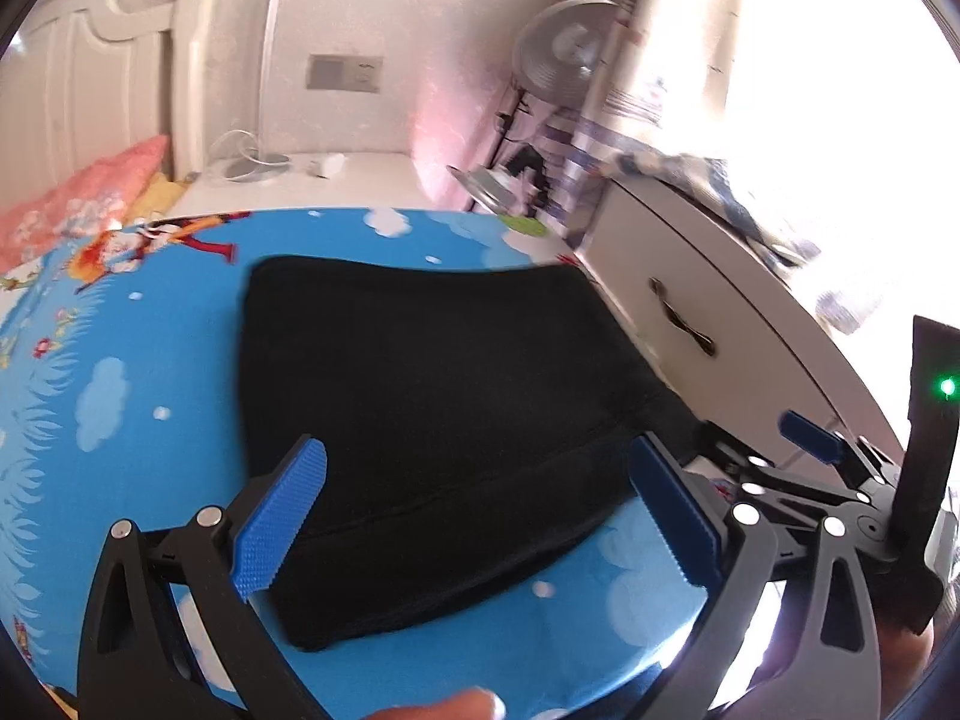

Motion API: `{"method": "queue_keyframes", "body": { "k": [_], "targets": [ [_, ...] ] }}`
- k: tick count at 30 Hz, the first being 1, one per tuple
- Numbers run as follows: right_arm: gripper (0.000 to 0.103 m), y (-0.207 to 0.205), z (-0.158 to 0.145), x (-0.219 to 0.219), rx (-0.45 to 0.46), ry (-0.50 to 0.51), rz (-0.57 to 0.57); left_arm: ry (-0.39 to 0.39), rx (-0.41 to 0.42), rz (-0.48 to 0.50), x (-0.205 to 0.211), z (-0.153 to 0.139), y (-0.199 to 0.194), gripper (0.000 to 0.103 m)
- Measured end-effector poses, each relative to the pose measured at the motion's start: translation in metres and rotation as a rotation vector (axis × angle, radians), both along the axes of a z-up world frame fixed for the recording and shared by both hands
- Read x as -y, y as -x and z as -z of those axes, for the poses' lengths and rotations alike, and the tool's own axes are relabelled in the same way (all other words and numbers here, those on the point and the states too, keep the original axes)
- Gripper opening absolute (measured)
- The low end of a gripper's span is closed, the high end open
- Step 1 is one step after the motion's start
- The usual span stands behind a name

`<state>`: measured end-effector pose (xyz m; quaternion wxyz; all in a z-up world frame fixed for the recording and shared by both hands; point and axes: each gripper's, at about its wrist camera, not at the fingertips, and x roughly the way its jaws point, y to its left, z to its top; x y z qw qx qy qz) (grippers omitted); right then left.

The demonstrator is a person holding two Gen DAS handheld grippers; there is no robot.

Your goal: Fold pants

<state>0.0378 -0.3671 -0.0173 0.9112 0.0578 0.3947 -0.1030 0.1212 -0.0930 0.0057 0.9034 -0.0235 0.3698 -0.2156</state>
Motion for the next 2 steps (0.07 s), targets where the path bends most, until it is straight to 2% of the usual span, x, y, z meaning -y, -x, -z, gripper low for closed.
{"method": "queue_keyframes", "body": {
  "k": [1, 2],
  "targets": [
    [0.091, 0.0, 0.002, 0.0, 0.001, -0.008, -0.003, -0.009, 0.012, -0.03, -0.013, -0.002, -0.003, 0.101],
    [0.091, -0.001, 0.006, -0.002, 0.001, -0.017, -0.007, -0.018, 0.033, -0.113, -0.045, -0.006, -0.008, 0.101]
  ]
}}
